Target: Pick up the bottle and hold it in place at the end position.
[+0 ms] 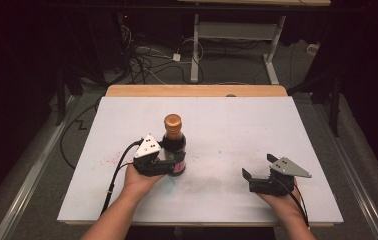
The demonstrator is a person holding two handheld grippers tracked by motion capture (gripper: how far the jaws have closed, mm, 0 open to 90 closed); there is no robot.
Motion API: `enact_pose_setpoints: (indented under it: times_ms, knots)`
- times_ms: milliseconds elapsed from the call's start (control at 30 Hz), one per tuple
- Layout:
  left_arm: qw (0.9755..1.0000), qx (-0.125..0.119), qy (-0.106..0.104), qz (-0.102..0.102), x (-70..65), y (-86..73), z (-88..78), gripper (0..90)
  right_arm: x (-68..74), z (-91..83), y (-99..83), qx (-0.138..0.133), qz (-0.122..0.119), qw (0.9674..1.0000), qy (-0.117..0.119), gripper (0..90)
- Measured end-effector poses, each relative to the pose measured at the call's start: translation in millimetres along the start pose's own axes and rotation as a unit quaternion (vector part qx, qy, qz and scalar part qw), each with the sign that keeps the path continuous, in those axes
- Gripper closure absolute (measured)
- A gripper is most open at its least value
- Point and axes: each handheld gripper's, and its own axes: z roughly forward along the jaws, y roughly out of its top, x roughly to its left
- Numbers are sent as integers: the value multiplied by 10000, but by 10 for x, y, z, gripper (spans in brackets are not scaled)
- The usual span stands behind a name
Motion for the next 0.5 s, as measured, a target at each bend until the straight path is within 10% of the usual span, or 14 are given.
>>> enact_pose_setpoints:
  times_ms: [500]
  knots:
    - [10000,-59,-36,-26,-19,94,289,290,-20,-20,-2,-33,9,10000,1,2]
